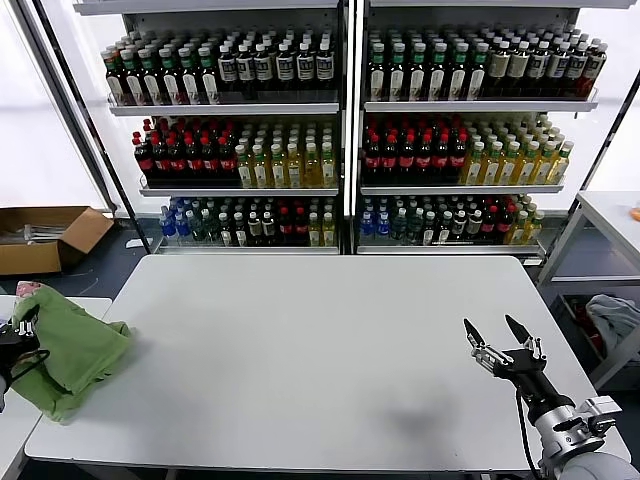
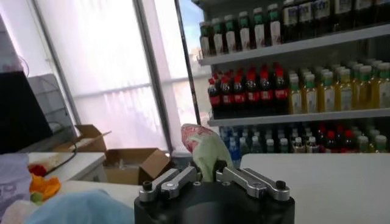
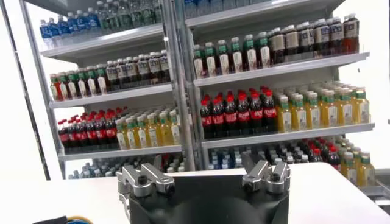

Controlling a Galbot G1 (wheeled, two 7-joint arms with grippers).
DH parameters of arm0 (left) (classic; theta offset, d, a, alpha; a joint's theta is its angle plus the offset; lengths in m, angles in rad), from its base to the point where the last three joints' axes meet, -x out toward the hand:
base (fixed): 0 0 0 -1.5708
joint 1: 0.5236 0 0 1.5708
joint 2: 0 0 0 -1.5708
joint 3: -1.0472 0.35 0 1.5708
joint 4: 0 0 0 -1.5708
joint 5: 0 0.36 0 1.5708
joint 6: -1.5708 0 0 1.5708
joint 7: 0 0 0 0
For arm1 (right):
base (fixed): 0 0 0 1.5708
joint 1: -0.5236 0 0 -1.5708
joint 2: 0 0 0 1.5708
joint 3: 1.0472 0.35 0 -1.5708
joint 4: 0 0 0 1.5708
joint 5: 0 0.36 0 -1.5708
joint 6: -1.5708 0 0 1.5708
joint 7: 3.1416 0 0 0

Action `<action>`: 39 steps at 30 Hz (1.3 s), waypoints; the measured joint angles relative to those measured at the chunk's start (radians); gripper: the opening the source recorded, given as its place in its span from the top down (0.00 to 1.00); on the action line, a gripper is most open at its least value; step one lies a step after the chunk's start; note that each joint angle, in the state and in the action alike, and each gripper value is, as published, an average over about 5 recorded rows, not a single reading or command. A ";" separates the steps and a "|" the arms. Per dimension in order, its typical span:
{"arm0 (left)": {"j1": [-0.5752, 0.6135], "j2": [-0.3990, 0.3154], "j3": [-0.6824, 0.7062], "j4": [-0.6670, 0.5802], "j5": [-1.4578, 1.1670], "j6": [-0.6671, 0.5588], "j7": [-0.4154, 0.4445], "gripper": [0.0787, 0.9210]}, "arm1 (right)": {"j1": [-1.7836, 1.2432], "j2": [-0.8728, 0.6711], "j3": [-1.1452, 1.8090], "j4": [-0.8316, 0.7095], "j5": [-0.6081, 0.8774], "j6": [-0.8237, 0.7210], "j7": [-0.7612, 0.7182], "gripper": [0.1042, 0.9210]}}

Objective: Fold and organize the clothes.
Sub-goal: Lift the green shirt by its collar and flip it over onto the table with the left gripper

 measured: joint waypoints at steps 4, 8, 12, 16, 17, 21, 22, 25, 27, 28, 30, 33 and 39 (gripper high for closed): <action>-0.011 -0.053 0.093 -0.056 0.022 0.014 -0.048 0.91 | -0.004 0.001 0.003 0.005 0.003 -0.002 0.002 0.12; -0.008 -0.124 0.229 -0.117 0.003 0.027 -0.120 0.91 | -0.013 -0.003 0.015 0.013 0.008 -0.003 0.003 0.12; -0.002 -0.192 0.377 -0.183 -0.029 0.045 -0.195 0.91 | -0.025 -0.005 0.030 0.020 0.011 -0.004 0.003 0.12; -0.007 -0.248 0.506 -0.243 -0.067 0.062 -0.258 0.91 | -0.034 -0.003 0.037 0.029 0.010 -0.006 0.004 0.12; -0.010 -0.258 0.532 -0.253 -0.076 0.064 -0.271 0.91 | -0.035 -0.002 0.036 0.032 0.009 -0.008 0.004 0.12; -0.027 -0.291 0.609 -0.278 -0.124 0.068 -0.316 0.91 | -0.035 0.000 0.030 0.041 0.001 -0.014 0.005 0.12; -0.033 -0.297 0.624 -0.282 -0.141 0.068 -0.324 0.91 | -0.035 0.001 0.027 0.044 -0.001 -0.015 0.006 0.12; -0.054 -0.313 0.664 -0.287 -0.200 0.067 -0.338 0.90 | -0.035 0.001 0.018 0.050 -0.008 -0.020 0.008 0.12; -0.072 -0.324 0.688 -0.284 -0.236 0.063 -0.341 0.87 | -0.038 0.001 0.010 0.055 -0.014 -0.023 0.009 0.12; -0.081 -0.330 0.700 -0.281 -0.252 0.059 -0.342 0.85 | -0.040 0.000 0.005 0.058 -0.018 -0.025 0.009 0.12; -0.100 -0.340 0.721 -0.270 -0.276 0.050 -0.343 0.78 | -0.045 -0.001 -0.004 0.064 -0.025 -0.027 0.010 0.12; -0.128 -0.356 0.751 -0.249 -0.297 0.030 -0.342 0.68 | -0.050 0.000 -0.019 0.072 -0.036 -0.029 0.010 0.12; -0.160 -0.371 0.781 -0.232 -0.319 -0.010 -0.330 0.47 | -0.049 0.005 -0.061 0.088 -0.062 -0.041 0.017 0.12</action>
